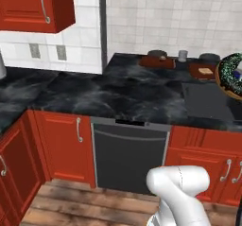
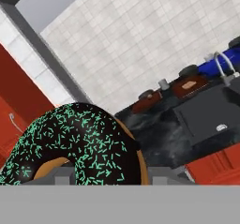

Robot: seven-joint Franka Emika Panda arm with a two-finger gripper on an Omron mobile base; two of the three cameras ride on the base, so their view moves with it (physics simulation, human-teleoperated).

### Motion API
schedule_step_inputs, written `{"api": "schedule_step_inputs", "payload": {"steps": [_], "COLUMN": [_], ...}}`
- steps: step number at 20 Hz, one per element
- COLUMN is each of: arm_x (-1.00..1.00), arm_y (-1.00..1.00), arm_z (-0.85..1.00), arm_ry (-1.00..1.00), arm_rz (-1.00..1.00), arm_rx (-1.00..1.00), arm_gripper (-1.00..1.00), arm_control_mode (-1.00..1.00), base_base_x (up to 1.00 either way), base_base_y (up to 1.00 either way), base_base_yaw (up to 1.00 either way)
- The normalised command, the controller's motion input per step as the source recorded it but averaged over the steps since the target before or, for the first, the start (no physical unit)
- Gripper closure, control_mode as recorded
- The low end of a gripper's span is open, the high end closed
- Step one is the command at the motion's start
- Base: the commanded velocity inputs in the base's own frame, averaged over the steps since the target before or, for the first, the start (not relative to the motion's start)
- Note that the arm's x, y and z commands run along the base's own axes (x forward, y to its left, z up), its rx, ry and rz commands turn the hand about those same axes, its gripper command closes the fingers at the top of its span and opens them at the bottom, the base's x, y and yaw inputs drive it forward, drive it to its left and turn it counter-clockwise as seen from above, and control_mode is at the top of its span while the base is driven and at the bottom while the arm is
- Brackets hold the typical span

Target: Take the donut and cupcake from the fridge and place them on the empty tray on the dining counter.

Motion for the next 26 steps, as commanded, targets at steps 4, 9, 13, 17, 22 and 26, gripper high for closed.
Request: {"api": "schedule_step_inputs", "payload": {"steps": [4,9,13,17,22,26], "arm_x": [0.00,0.00,0.00,0.00,0.00,0.00], "arm_y": [0.00,0.00,0.00,0.00,0.00,0.00], "arm_z": [0.00,0.00,0.00,0.00,0.00,0.00], "arm_ry": [0.00,0.00,0.00,0.00,0.00,0.00], "arm_rz": [0.00,0.00,0.00,0.00,0.00,0.00], "arm_rx": [0.00,0.00,0.00,0.00,0.00,0.00], "arm_gripper": [1.00,1.00,1.00,1.00,1.00,1.00], "arm_control_mode": [1.00,1.00,1.00,1.00,1.00,1.00], "base_base_x": [0.03,0.00,0.00,0.00,0.00,0.30], "base_base_y": [-1.00,-1.00,-1.00,-1.00,-1.00,-1.00], "base_base_yaw": [-0.25,-0.51,-0.44,-0.29,-0.25,-0.12]}}
